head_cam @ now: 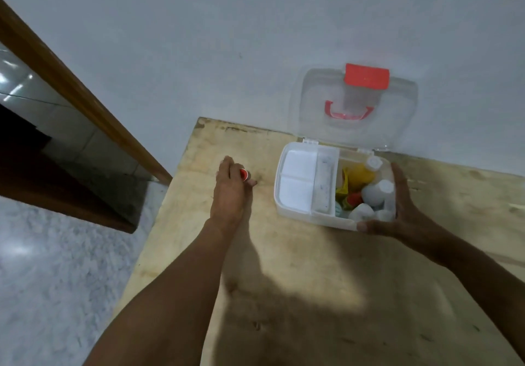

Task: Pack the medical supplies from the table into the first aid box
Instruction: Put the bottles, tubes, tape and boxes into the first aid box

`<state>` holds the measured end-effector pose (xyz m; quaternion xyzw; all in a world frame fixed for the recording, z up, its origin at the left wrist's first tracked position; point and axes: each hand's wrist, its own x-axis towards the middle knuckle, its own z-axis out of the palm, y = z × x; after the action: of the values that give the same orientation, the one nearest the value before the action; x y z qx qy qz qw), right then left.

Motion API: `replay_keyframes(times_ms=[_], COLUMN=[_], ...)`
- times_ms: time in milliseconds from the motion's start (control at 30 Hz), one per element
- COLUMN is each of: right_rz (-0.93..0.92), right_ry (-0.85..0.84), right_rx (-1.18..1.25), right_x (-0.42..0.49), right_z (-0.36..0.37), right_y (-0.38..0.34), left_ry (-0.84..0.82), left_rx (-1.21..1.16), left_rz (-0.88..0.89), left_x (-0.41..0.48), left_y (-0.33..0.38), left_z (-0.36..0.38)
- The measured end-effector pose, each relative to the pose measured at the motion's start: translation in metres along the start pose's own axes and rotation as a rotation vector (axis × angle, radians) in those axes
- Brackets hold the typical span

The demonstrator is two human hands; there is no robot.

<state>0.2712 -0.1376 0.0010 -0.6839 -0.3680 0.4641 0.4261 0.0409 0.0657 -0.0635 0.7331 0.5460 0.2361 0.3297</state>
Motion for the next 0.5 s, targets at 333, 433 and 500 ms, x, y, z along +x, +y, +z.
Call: replay_keyframes(times_ms=[333,433,500], right_rz=[0.048,0.056,0.033], right_ry=[0.037,0.037,0.040], right_rx=[0.006,0.008,-0.003], right_x=[0.000,-0.001,-0.002], right_z=[0.001,0.002,0.000], right_y=[-0.005,-0.005,-0.007], left_ry=[-0.079,-0.058,-0.094], left_rx=[-0.091,-0.209,-0.228], left_rz=[0.151,0.191,0.249], left_x=[0.021,0.014,0.009], left_y=[0.043,0.066,0.080], left_z=[-0.018,-0.022,-0.021])
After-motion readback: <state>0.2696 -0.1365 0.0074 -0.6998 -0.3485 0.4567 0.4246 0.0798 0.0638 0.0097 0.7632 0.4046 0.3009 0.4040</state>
